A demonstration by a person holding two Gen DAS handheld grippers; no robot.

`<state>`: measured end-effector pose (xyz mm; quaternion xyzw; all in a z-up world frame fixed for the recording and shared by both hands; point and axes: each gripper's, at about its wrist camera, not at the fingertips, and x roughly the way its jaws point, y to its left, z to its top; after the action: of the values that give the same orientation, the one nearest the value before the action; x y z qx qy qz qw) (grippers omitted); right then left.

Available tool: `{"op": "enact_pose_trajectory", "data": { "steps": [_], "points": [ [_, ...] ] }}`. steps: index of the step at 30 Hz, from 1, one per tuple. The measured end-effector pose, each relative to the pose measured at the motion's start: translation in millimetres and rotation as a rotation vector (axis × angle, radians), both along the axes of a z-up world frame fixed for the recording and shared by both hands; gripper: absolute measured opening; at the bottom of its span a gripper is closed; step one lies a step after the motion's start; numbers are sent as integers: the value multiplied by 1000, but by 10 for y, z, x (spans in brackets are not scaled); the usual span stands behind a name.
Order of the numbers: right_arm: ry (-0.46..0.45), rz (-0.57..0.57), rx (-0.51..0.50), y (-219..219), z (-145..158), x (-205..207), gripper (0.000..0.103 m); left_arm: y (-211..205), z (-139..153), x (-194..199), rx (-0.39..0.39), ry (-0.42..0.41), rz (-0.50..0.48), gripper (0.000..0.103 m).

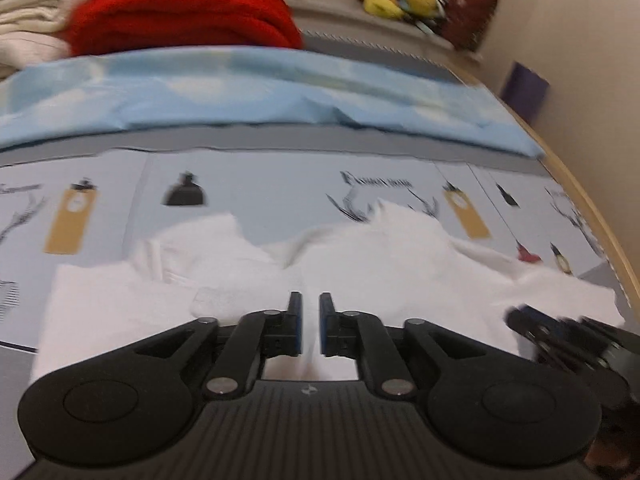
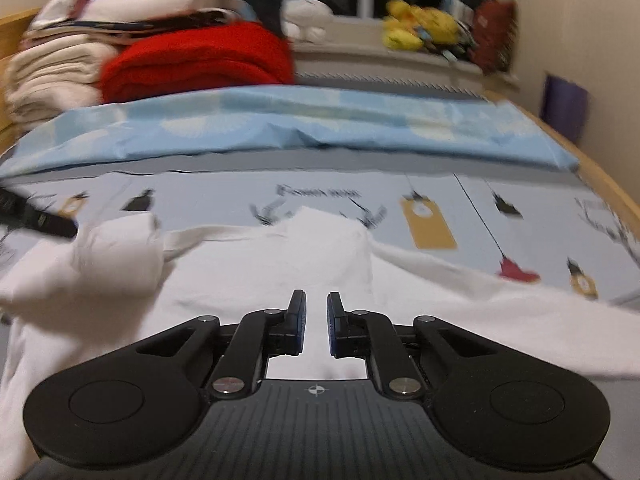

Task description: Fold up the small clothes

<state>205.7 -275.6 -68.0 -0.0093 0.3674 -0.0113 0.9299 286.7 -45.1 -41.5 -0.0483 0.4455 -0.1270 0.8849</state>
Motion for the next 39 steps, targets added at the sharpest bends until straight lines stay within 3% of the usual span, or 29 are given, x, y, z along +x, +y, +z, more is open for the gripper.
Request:
{"op": "enact_pose_trajectory", "data": {
  "steps": [1,6,12,16,22,25,28,31,36,39],
  "points": [
    [13,-35,18,-53,-31,38,12,-26,-10,9,5,1,7,28],
    [21,-108,138,-219,-70,240,12,313,-15,222,2,18,140,30],
    [-31,-17,225,17,44,379,11,1254,97,427,-67,54,401,30],
    [14,120,272,293,36,450,12,1558,-62,464,-94,145,465,30],
    [70,260,249,645,-72,481,13,1246,-493,511,-265,336,309,32],
    [97,312,238,779,-150,453,17,1040,-656,521,-238,375,246,32],
    [101,361,211,895,-184,413,27,956,-744,522,-175,376,216,30],
    [103,408,204,991,-193,392,30,926,-783,512,-179,372,174,0],
    [107,478,136,1162,-254,352,42,784,-574,521,-243,301,47,0],
    [105,510,88,1269,-307,325,43,686,-474,518,-232,268,8,0]
  ]
}}
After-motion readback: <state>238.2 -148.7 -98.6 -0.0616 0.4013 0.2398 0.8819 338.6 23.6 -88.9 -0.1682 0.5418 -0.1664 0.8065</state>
